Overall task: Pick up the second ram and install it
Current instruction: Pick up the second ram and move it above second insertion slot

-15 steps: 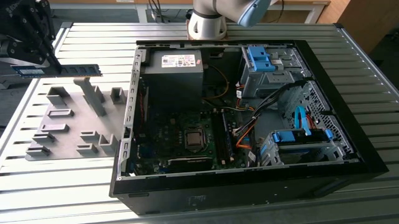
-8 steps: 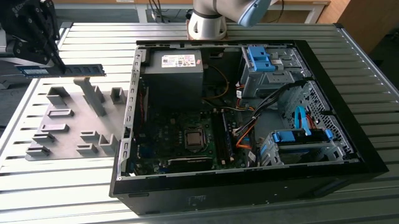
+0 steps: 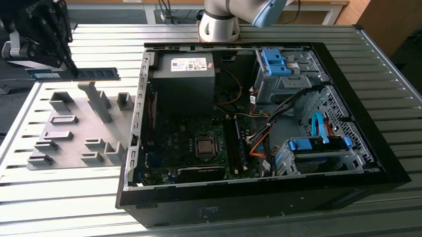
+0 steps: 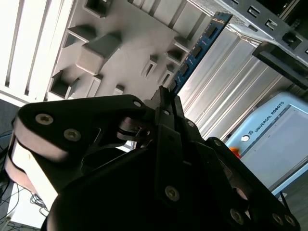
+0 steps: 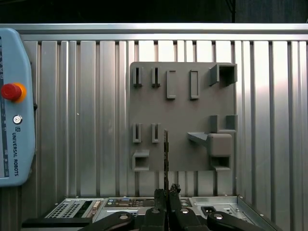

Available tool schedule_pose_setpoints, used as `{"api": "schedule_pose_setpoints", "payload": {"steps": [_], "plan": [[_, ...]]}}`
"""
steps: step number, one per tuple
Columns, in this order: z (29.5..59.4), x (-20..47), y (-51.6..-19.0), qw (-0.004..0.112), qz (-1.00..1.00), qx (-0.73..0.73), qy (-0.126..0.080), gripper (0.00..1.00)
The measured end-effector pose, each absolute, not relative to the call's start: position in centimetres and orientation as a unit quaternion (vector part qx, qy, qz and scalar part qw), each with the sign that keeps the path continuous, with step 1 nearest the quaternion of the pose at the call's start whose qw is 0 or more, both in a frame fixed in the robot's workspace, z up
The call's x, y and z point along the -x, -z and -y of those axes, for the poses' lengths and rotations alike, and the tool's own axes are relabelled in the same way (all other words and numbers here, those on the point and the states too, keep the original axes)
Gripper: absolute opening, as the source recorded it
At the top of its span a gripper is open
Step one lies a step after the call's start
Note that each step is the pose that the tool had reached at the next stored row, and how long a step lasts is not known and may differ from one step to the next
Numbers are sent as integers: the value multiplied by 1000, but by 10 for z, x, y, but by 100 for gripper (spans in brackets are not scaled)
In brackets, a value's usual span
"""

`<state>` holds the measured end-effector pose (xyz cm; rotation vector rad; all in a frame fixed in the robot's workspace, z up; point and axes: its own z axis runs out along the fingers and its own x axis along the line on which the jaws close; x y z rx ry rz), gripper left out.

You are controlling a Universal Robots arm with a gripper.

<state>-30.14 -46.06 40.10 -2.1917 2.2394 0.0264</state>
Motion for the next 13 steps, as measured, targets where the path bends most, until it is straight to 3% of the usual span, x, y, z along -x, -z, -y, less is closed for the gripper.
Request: {"api": "schedule_pose_setpoints", "payload": {"steps": [13], "plan": [[461, 266, -401, 4, -715, 699, -8, 14]]}}
